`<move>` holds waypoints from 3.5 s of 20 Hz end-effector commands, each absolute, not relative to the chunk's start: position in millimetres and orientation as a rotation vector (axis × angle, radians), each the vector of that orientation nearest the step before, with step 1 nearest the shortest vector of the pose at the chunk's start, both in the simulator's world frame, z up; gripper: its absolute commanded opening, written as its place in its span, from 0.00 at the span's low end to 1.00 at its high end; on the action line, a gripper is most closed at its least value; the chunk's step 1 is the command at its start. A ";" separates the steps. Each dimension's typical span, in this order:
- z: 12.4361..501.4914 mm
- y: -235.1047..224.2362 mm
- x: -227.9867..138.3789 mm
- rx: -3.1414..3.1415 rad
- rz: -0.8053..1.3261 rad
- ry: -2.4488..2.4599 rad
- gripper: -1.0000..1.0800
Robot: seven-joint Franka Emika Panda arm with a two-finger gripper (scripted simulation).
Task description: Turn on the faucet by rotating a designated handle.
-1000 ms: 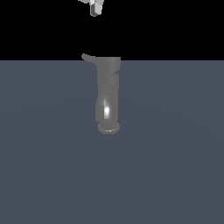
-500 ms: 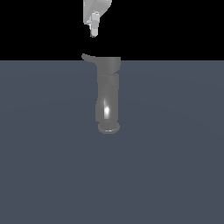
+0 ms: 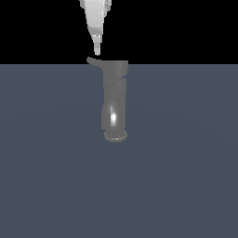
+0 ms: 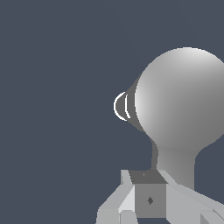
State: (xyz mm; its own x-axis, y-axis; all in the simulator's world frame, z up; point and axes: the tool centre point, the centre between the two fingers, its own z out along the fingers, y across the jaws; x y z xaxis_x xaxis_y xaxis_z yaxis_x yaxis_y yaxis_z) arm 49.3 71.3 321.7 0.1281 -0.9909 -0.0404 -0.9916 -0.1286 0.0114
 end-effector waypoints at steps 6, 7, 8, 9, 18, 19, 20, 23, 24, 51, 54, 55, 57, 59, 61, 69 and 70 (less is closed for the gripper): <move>303.6 79.2 66.3 -2.248 0.015 2.189 0.00; 302.2 79.9 67.6 -2.240 0.011 2.199 0.00; 300.9 80.4 68.7 -2.233 0.008 2.207 0.00; 299.9 80.9 69.6 -2.228 0.005 2.213 0.00; 298.1 82.5 68.4 -2.220 0.001 2.224 0.00; 298.1 83.2 66.0 -2.220 0.001 2.224 0.00; 298.1 83.9 63.4 -2.220 0.001 2.224 0.00; 298.0 86.1 55.9 -2.220 0.001 2.224 0.00; 298.0 86.8 53.3 -2.220 0.001 2.224 0.00; 297.9 88.2 -8.2 -2.220 -0.005 2.220 0.00; 298.0 84.1 -16.4 -2.220 -0.004 2.220 0.00; 298.1 82.8 -19.3 -2.220 -0.004 2.220 0.00; 298.0 79.8 -24.7 -2.219 -0.003 2.221 0.00; 297.9 76.9 -30.2 -2.219 -0.002 2.222 0.00; 298.0 74.0 -35.7 -2.219 -0.002 2.223 0.00; 297.9 78.7 -50.1 -2.248 -0.001 2.192 0.00; 297.9 72.5 -51.4 -2.245 0.000 2.194 0.00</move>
State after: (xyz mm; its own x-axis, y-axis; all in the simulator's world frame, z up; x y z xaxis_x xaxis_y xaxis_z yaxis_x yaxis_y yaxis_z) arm -50.4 84.8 297.9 0.0361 -0.9993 -0.0025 -0.9993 -0.0361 -0.0027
